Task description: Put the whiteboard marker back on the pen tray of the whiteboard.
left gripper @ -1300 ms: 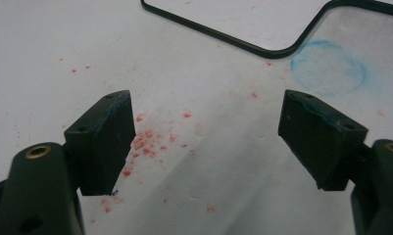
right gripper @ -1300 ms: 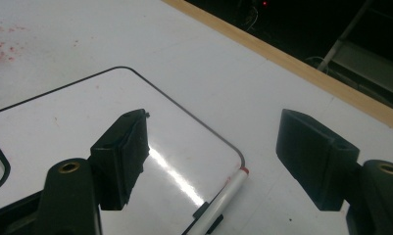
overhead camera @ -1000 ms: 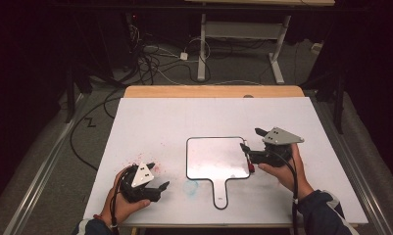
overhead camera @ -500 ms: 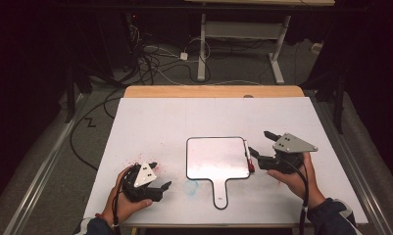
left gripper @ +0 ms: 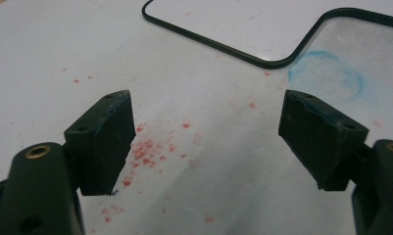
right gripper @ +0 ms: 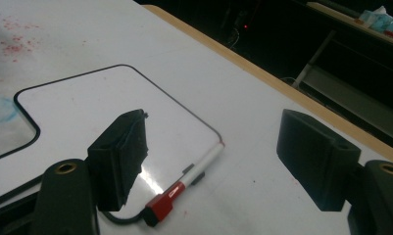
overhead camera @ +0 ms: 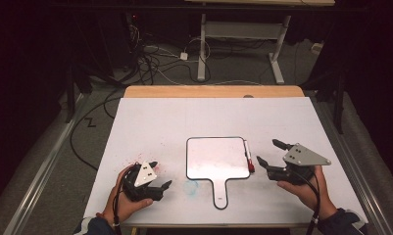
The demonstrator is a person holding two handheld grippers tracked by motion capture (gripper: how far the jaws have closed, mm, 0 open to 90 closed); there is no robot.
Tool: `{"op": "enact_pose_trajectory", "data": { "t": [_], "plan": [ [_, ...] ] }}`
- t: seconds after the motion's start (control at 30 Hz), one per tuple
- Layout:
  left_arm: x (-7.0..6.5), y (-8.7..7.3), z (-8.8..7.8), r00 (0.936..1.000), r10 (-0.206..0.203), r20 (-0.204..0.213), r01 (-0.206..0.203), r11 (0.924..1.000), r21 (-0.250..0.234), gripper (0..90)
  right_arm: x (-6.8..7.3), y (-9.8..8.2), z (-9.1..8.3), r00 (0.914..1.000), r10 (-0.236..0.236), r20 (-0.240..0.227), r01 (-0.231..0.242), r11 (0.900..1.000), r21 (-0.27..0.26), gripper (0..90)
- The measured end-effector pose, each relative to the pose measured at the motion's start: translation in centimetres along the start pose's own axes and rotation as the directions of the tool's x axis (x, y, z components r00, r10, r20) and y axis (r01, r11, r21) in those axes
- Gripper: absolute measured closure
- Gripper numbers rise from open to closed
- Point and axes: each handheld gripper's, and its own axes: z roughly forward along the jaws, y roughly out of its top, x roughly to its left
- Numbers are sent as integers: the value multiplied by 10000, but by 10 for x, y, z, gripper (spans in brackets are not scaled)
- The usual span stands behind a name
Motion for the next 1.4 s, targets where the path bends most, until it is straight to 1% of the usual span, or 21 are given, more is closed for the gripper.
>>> {"op": "enact_pose_trajectory", "data": {
  "t": [0.07, 0.23, 0.3, 0.33, 0.4, 0.47, 0.5, 0.57, 0.6, 0.7, 0.83, 0.87, 0.9, 1.0, 1.03, 1.1, 1.17, 1.2, 1.27, 1.33, 1.4],
  "plan": [
    [0, 1, 1, 10000, -5, 2, 5, 10000, -12, 206, 0, -7, -5, 9999, -111, 123, 110, 9999, 45, 273],
    [-1, 1, 1, 10000, 33, -55, -33, 10000, 27, 206, -1, -26, -16, 9997, -171, 195, 170, 9998, 61, 270],
    [-1, 1, 0, 10000, 27, -78, -27, 10000, 27, 206, -2, -35, -19, 9999, 27, 161, -28, 10000, 74, 270],
    [-1, 1, 0, 10000, 17, -93, -17, 10000, 27, 206, -2, -40, -20, 9999, 95, 112, -97, 9999, 141, 269],
    [-1, 0, -1, 9999, -39, -121, 39, 10000, 4, 206, -2, -49, -22, 9998, 36, 182, -41, 9995, 302, 269],
    [-1, 1, -1, 9999, -36, -110, 36, 10000, 3, 206, -2, -59, -23, 9995, 283, 125, -289, 9984, 476, 268],
    [-1, 1, -1, 9999, 6, -117, -6, 10000, 3, 206, -1, -64, -23, 9994, 252, 227, -265, 9980, 576, 269],
    [-2, 1, -1, 9999, 52, -115, -52, 10000, -9, 206, 0, -71, -23, 9994, 253, 227, -273, 9954, 916, 268],
    [-2, 1, -2, 9999, 80, -101, -80, 10000, 2, 206, 2, -73, -23, 9994, 264, 240, -286, 9951, 948, 268],
    [-3, 0, -3, 9999, 109, -122, -109, 9999, 8, 206, 4, -74, -25, 9996, 144, 243, -167, 9951, 979, 263],
    [-3, 0, -3, 9998, 139, -109, -139, 9999, 8, 206, 4, -71, -26, 9995, 225, 231, -242, 9968, 764, 262],
    [-3, 0, -3, 9999, 119, -87, -119, 9999, 34, 206, 4, -71, -25, 9995, 255, 210, -270, 9968, 752, 262],
    [-2, 0, -2, 9999, 115, -94, -114, 9999, 48, 206, 4, -71, -24, 9996, 175, 235, -194, 9963, 836, 262],
    [-3, 0, -1, 9999, 141, -86, -140, 9998, 109, 206, 3, -72, -23, 9996, 275, 118, -284, 9961, 833, 262],
    [-3, 0, -1, 9998, 167, -94, -166, 9998, 133, 206, 3, -72, -23, 9995, 225, 206, -243, 9958, 882, 263],
    [-4, 0, -1, 9998, 170, -60, -170, 9998, 114, 206, 2, -72, -23, 9992, 375, 155, -386, 9959, 813, 263],
    [-4, 0, -1, 9998, 198, -82, -197, 9997, 147, 206, 2, -72, -24, 9991, 324, 288, -346, 9961, 807, 263],
    [-3, 0, -1, 9998, 175, -70, -174, 9998, 125, 206, 1, -72, -24, 9990, 346, 281, -367, 9964, 766, 263],
    [-3, 0, 0, 9998, 185, -81, -184, 9997, 145, 206, 0, -72, -23, 9981, 338, 510, -381, 9957, 850, 263],
    [-3, 0, 0, 9999, 160, -53, -160, 9998, 124, 206, -1, -72, -24, 9979, 438, 482, -476, 9956, 803, 263],
    [-3, 1, 1, 9998, 186, -58, -185, 9997, 176, 206, 0, -72, -23, 9978, 402, 528, -445, 9955, 837, 263]
  ]
}}
